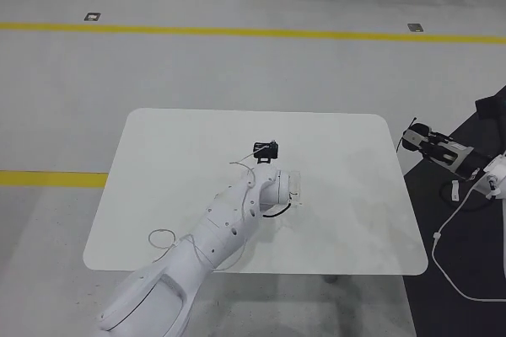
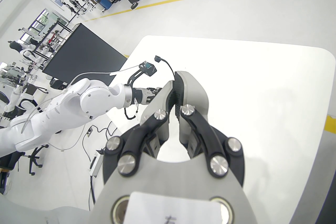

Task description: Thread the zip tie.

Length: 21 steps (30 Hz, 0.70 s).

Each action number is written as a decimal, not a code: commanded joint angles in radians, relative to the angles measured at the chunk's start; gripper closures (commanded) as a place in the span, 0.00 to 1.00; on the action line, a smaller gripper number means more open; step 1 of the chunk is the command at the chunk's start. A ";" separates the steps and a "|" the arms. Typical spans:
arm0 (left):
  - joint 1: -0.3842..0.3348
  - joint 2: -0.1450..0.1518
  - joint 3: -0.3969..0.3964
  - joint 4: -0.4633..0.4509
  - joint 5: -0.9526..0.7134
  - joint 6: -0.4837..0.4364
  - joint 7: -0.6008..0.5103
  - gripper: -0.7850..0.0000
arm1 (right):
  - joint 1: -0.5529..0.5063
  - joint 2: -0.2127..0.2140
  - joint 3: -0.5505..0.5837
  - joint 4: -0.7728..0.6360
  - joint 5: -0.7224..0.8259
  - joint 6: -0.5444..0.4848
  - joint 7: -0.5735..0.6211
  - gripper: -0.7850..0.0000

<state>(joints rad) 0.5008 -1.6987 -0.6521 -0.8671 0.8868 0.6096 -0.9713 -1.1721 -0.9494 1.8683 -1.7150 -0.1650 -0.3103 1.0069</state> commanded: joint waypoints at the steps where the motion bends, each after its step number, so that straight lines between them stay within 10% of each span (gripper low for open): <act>1: 0.034 0.026 -0.030 -0.073 0.046 0.018 -0.032 1.00 | 0.000 0.000 0.000 0.000 0.000 0.000 0.000 1.00; 11: 0.227 0.129 -0.162 -0.362 0.271 -0.014 -0.173 1.00 | 0.000 0.000 0.000 0.000 0.000 0.000 0.000 1.00; 21: 0.271 0.138 -0.178 -0.402 0.352 -0.068 -0.228 1.00 | 0.000 0.000 0.000 0.000 0.000 0.000 0.000 1.00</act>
<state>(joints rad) 0.7715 -1.5590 -0.8298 -1.2734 1.2377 0.5426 -1.1917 -1.1721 -0.9494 1.8683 -1.7150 -0.1650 -0.3103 1.0069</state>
